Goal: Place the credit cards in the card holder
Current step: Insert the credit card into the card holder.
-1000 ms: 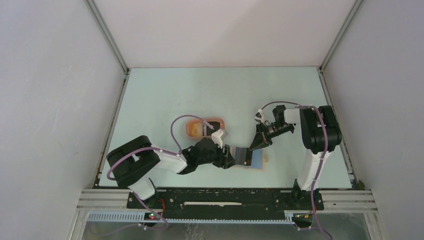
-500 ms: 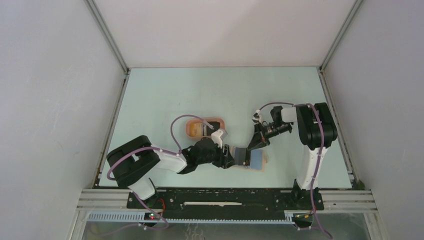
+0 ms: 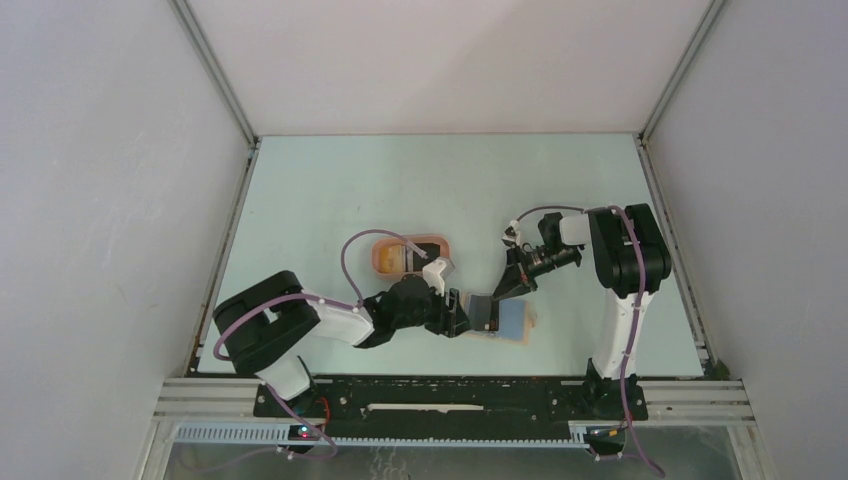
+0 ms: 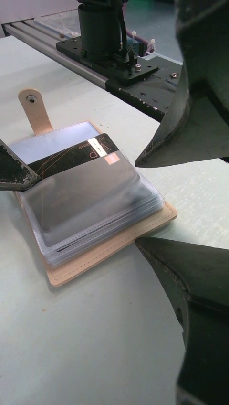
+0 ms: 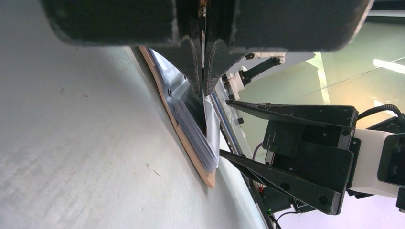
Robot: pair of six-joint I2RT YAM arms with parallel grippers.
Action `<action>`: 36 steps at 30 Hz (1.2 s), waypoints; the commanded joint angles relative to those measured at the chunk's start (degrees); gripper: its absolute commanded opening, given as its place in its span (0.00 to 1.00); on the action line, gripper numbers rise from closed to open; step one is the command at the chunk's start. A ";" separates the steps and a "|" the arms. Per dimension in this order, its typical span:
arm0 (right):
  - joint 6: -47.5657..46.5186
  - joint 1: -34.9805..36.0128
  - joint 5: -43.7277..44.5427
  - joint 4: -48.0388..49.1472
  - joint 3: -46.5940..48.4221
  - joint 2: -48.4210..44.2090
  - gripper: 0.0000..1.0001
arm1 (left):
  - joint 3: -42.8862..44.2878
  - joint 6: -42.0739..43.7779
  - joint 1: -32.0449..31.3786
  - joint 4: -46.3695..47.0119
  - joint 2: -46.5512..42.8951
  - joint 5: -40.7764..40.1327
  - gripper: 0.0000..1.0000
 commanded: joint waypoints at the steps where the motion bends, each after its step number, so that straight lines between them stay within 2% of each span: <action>1: 1.48 0.80 -0.43 1.34 1.33 1.11 0.03 | 1.70 -1.00 -0.76 -3.70 -2.78 -4.82 0.62; 7: 2.36 0.80 0.02 1.95 1.22 1.31 0.03 | 6.24 -0.25 -4.28 -17.71 -9.06 -17.38 0.64; 11: 2.46 0.80 0.17 2.03 1.21 1.20 0.04 | 10.68 -0.46 -7.89 -22.64 -10.16 -21.76 0.64; 17: 2.63 0.83 0.37 2.11 1.17 1.23 0.05 | 17.96 -2.45 -11.65 -21.76 -4.99 -19.91 0.60; 24: 2.55 0.81 0.52 2.17 1.20 0.96 0.05 | 28.63 -3.12 -13.81 -24.01 5.31 -17.22 0.48; 28: 2.56 0.80 0.56 2.14 1.22 0.92 0.05 | 34.11 -3.77 -14.38 -28.09 10.53 -17.94 0.47; 36: 2.55 0.72 0.51 2.13 1.22 0.96 0.08 | 39.77 -4.56 -15.20 -36.73 15.50 -22.22 0.48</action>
